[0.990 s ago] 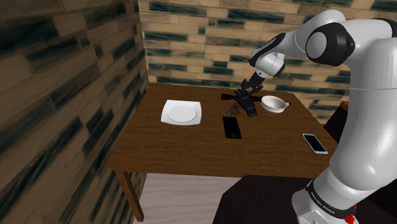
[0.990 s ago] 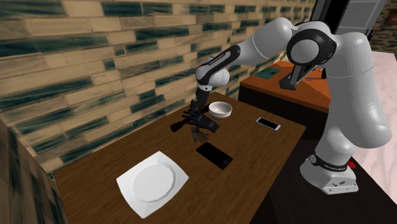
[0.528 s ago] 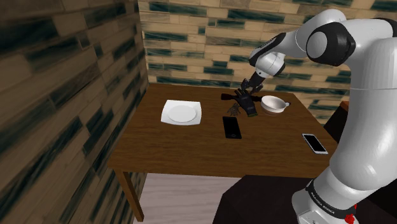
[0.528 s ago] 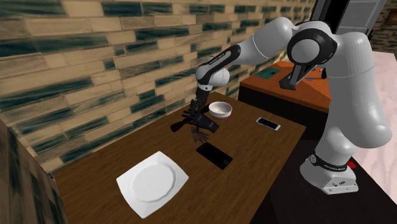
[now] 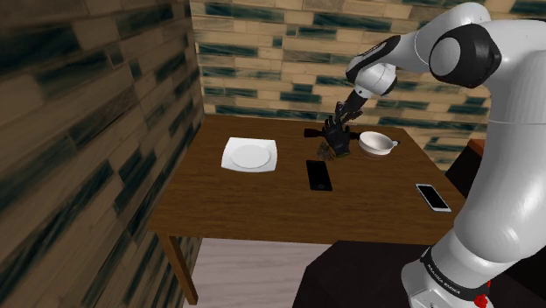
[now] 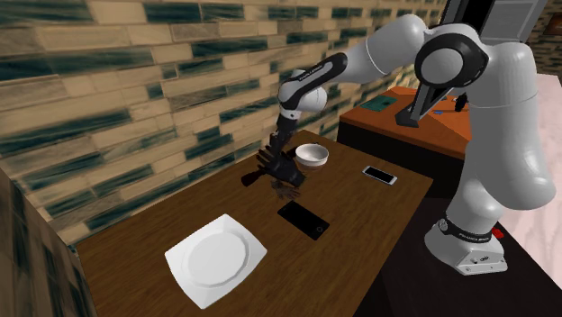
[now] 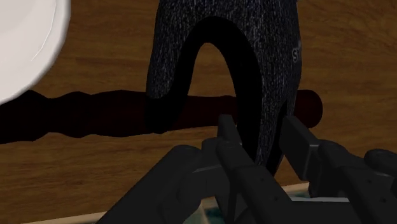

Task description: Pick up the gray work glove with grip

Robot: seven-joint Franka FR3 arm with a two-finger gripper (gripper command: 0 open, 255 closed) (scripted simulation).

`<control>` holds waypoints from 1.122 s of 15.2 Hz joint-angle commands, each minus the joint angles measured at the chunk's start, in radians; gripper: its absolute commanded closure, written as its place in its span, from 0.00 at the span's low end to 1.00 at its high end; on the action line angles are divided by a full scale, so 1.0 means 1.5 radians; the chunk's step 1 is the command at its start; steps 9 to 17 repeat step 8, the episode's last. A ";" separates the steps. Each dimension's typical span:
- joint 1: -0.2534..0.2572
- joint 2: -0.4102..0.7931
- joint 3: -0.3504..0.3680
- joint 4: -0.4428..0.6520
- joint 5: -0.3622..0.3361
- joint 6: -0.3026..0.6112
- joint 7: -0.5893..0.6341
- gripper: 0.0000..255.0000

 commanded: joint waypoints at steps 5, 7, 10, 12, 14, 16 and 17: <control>0.008 -0.033 -0.013 0.008 -0.028 -0.035 0.027 1.00; 0.010 -0.038 -0.015 0.010 -0.033 -0.042 0.032 1.00; 0.010 -0.038 -0.015 0.011 -0.033 -0.042 0.032 1.00; 0.010 -0.038 -0.015 0.011 -0.033 -0.042 0.032 1.00; 0.010 -0.038 -0.015 0.011 -0.033 -0.042 0.032 1.00; 0.010 -0.038 -0.015 0.011 -0.033 -0.042 0.032 1.00; 0.010 -0.038 -0.015 0.011 -0.033 -0.042 0.032 1.00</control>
